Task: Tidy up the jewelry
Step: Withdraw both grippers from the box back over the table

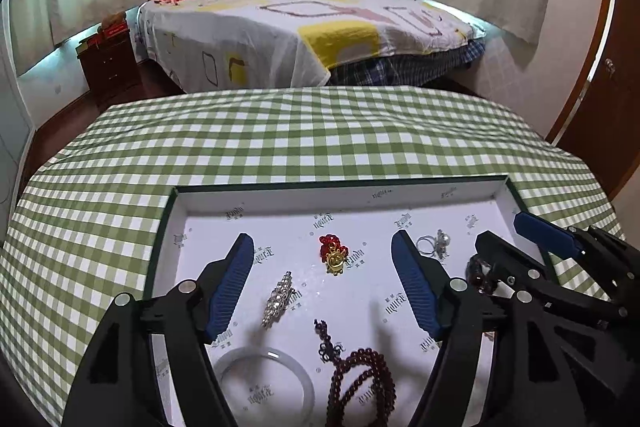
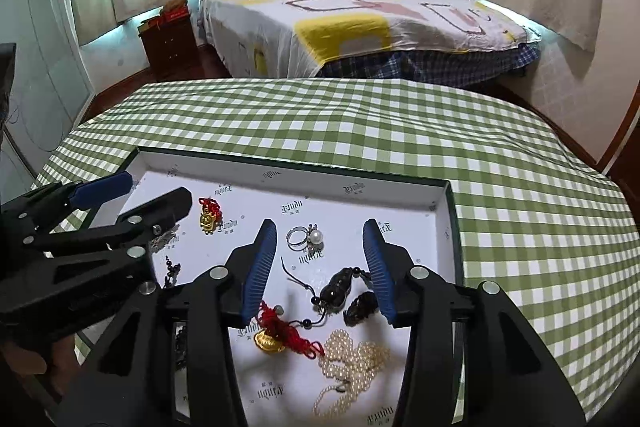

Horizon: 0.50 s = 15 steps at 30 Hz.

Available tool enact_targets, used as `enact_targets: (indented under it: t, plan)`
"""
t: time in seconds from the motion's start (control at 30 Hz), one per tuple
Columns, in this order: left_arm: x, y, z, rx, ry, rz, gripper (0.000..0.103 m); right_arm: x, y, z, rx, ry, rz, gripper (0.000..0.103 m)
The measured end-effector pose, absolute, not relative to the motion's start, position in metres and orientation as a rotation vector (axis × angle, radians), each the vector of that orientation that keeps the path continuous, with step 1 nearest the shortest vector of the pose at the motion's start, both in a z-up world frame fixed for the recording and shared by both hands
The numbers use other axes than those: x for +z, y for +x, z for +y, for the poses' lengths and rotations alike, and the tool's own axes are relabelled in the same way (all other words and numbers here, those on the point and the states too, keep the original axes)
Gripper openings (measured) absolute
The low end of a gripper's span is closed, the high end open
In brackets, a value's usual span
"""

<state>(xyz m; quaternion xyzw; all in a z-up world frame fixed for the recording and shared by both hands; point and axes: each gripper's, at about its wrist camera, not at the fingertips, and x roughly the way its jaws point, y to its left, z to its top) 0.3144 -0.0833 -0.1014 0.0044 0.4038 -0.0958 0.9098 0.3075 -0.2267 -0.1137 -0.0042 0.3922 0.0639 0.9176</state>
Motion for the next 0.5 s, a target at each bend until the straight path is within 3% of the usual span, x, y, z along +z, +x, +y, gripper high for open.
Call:
enact_targets:
  t: [0.5]
  plan:
    - [-0.063,0.245,-0.06,-0.19,-0.009,0.698,0.074,-0.087,0.237,-0.226,0.121,0.001,0.732,0.046]
